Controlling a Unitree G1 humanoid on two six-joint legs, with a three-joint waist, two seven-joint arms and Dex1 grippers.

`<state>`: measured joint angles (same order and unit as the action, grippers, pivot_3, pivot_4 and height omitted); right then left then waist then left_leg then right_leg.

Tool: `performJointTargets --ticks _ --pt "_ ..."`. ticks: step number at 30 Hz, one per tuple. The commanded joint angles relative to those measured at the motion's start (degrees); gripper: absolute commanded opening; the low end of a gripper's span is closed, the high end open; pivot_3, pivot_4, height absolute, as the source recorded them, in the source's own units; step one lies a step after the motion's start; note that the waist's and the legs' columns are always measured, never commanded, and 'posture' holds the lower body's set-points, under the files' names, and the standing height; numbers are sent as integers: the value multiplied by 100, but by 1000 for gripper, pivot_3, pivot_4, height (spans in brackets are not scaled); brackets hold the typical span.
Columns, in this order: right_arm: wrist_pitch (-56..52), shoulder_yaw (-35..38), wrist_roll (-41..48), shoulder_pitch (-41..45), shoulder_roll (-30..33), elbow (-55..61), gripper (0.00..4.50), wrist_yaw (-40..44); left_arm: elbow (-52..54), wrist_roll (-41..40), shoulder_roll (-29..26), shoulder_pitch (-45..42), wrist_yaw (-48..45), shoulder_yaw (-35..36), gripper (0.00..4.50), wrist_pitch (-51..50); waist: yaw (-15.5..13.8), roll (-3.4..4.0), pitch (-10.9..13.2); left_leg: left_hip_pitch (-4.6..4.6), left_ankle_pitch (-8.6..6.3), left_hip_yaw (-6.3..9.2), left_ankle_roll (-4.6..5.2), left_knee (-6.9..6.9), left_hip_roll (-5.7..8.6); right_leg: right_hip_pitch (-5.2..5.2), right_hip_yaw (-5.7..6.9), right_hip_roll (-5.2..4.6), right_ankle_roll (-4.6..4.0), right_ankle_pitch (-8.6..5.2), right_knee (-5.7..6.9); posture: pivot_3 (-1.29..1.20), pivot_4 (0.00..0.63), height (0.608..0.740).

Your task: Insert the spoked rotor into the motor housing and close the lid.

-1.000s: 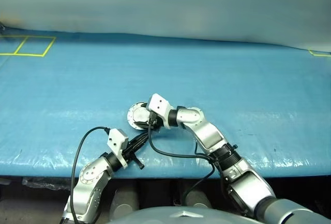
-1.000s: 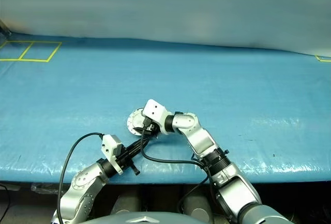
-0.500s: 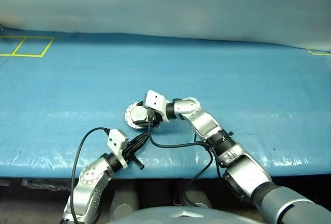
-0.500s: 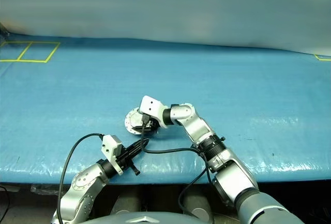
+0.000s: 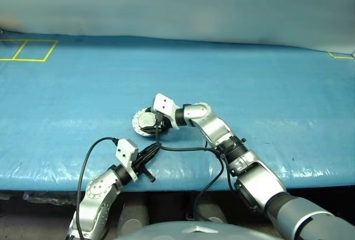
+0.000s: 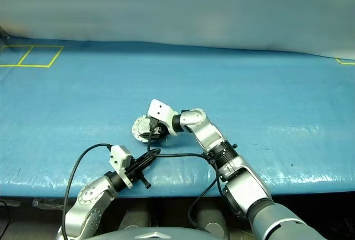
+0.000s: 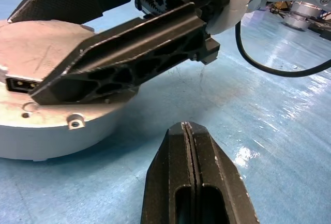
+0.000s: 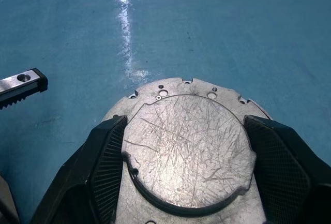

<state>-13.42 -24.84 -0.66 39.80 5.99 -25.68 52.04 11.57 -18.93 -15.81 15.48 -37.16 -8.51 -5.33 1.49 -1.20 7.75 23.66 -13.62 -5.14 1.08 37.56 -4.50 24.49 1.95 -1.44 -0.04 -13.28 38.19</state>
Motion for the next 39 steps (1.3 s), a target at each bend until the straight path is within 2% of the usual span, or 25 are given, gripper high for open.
performJointTargets --ticks 1,22,29,39 --pt "-229 37 -175 52 36 -14 3265 -224 199 2 38 -7 -5 -24 0 138 0 0 0 -1 0 0 0 0 0 0 0 -1 -2 -1 0 0 150 740" --pt "-2496 422 -160 -357 -198 777 3265 -1889 112 -15 13 -79 -73 -35 0 133 -80 16 -6 -3 3 4 3 17 4 4 4 -20 4 1 -1 0 150 740" --pt "-2147 142 -213 -429 -51 979 3265 -1815 96 -8 11 -93 -91 -49 0 143 -87 22 -4 -1 2 14 3 19 9 6 18 -30 22 -10 -12 0 150 740" --pt "-1044 181 -275 -159 -28 276 3265 -1887 114 -9 21 -69 -79 -68 0 141 -77 25 -2 0 3 15 5 19 7 5 18 -23 24 -10 -13 0 150 740"
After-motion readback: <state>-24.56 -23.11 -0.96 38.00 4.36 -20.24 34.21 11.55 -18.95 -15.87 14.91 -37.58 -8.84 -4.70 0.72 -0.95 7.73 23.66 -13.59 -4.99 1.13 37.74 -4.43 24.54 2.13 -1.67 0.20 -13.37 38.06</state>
